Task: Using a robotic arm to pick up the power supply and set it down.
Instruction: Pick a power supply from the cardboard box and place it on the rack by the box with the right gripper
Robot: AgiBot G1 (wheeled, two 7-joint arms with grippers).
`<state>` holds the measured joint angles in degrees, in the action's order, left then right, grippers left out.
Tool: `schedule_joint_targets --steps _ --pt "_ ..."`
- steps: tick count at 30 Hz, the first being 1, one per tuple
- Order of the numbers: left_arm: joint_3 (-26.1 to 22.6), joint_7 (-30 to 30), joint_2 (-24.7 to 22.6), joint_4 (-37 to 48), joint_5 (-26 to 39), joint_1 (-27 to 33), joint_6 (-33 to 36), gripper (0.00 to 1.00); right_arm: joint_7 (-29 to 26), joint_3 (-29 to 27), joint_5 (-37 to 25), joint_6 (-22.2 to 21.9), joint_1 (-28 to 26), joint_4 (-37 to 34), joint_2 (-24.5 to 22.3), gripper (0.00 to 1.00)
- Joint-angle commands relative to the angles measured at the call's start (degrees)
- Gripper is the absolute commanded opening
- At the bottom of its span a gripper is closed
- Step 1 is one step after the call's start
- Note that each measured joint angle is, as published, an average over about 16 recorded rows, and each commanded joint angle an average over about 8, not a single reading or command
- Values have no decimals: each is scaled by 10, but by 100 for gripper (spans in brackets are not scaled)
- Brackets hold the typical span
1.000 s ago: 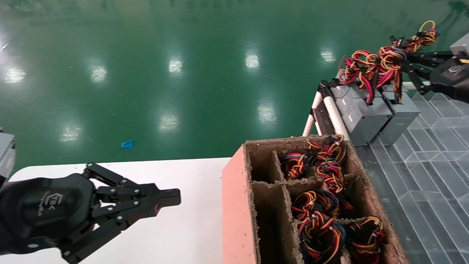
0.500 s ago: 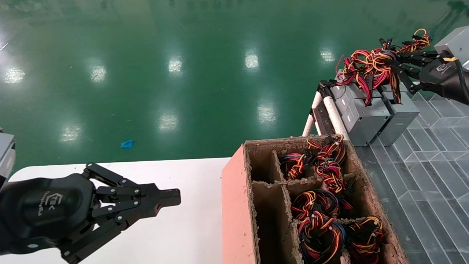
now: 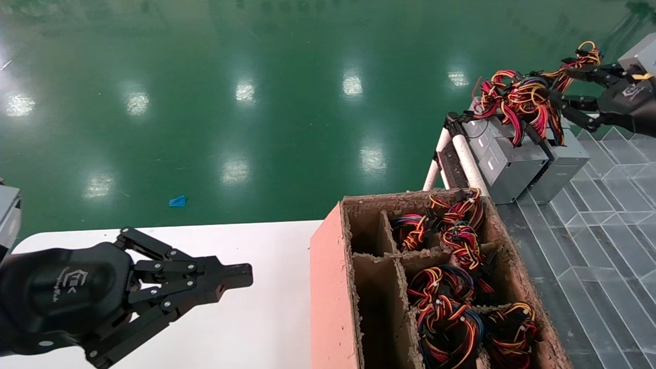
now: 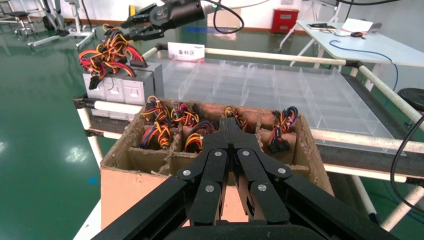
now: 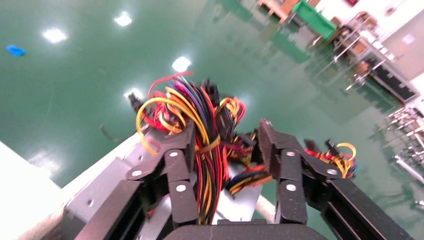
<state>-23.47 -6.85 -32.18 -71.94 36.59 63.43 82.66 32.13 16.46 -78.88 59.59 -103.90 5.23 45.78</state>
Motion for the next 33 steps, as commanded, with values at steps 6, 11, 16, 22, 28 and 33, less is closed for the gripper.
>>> schedule_joint_targets --steps 6,11,16,22,28,33 --pt "0 0 0 0 0 0 0 0 -7 -3 5 16 -7 14 -6 100" --pt "0 0 0 0 0 0 0 0 20 -41 61 52 12 35 -17 100" --pt "0 0 0 0 0 0 0 0 30 -79 120 95 39 39 -26 100" --pt "0 0 0 0 0 0 0 0 11 -89 149 118 63 67 -32 100" --pt "0 0 0 0 0 0 0 0 -32 -78 168 131 97 131 -39 100" --pt "0 0 0 0 0 0 0 62 -71 -71 188 144 129 185 -46 100"
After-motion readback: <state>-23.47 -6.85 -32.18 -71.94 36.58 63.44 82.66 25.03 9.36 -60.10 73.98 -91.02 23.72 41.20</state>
